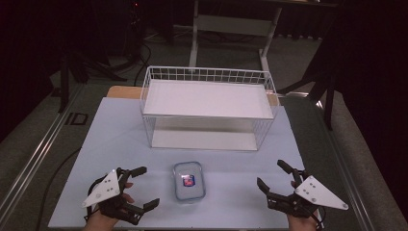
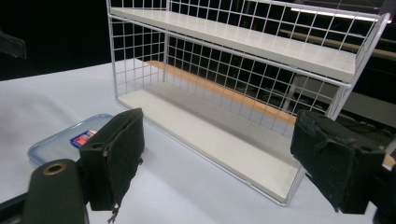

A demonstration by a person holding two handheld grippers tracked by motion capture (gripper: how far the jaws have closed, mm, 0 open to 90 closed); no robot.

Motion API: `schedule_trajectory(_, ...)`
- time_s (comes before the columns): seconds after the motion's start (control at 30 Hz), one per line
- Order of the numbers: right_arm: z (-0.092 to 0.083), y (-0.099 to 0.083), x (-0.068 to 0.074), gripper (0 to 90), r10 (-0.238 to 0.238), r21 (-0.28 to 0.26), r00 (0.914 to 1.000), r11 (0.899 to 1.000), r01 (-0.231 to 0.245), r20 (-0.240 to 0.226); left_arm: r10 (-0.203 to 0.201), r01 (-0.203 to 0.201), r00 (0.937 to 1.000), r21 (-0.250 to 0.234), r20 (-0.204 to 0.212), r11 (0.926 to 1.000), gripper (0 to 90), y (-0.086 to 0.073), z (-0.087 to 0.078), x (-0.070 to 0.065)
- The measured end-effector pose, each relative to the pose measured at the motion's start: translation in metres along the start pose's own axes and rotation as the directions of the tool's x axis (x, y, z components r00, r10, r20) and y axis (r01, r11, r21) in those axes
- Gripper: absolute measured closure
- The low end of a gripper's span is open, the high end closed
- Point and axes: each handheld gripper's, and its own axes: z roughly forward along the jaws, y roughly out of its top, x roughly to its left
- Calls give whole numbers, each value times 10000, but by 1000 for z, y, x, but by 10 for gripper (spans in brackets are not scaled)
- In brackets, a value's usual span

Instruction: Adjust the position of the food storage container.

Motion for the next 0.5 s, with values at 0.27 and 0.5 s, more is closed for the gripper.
schedule_trajectory(0.27, -2, 1, 2, 164, 93, -121, 9999, 9999, -92, 97, -752, 753, 9972, -118, 42, 9971, 15, 17, -7, 1)
schedule_trajectory(0.5, -2, 3, 4, 159, 162, -175, 9998, 9997, -161, 66, -754, 754, 9972, 188, 17, 9970, 21, 27, -13, 6)
